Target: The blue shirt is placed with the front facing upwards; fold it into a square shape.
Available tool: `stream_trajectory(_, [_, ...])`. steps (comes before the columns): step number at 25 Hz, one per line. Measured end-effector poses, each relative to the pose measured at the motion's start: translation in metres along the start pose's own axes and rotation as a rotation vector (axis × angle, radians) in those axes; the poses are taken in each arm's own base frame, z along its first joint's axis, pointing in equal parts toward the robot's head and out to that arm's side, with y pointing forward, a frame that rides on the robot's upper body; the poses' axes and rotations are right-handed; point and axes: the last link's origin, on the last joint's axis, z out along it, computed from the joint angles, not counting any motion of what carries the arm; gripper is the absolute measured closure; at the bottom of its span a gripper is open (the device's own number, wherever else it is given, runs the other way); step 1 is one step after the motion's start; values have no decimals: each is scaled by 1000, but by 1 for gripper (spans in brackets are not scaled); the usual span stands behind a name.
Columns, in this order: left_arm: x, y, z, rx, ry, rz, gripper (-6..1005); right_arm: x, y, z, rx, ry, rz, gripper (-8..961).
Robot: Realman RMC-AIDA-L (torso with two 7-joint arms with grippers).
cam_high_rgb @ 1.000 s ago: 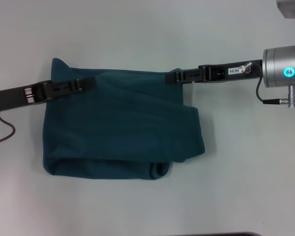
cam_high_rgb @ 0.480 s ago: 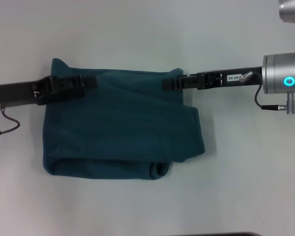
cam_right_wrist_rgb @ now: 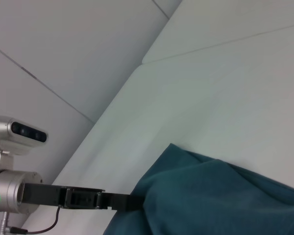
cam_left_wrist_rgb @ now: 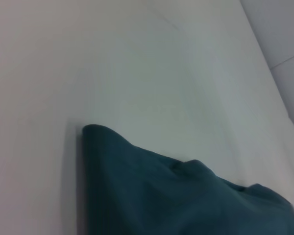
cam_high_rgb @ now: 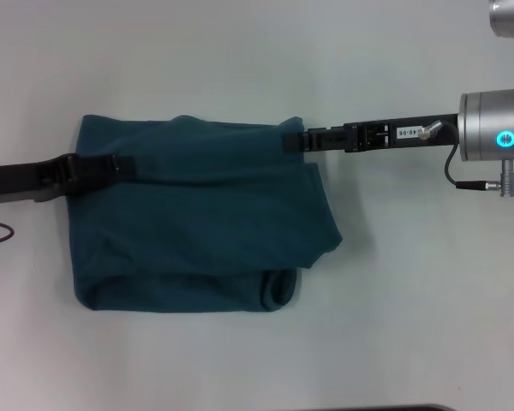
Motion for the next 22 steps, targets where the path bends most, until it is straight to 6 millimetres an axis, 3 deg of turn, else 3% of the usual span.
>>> stream_trajectory(9, [-4, 17, -40, -224, 66, -17, 254, -1, -1, 0, 5, -3, 3, 88])
stream_trajectory(15, [-20, 18, -31, -237, 22, -35, 257, 1, 8, 5, -47, 35, 21, 88])
stream_trajectory(16, [-27, 19, -22, -225, -11, -34, 257, 4, 11, 6, -67, 49, 25, 88])
stream_trajectory(22, [-28, 11, -19, -164, -27, -40, 262, 15, 19, 9, -124, 106, 36, 88])
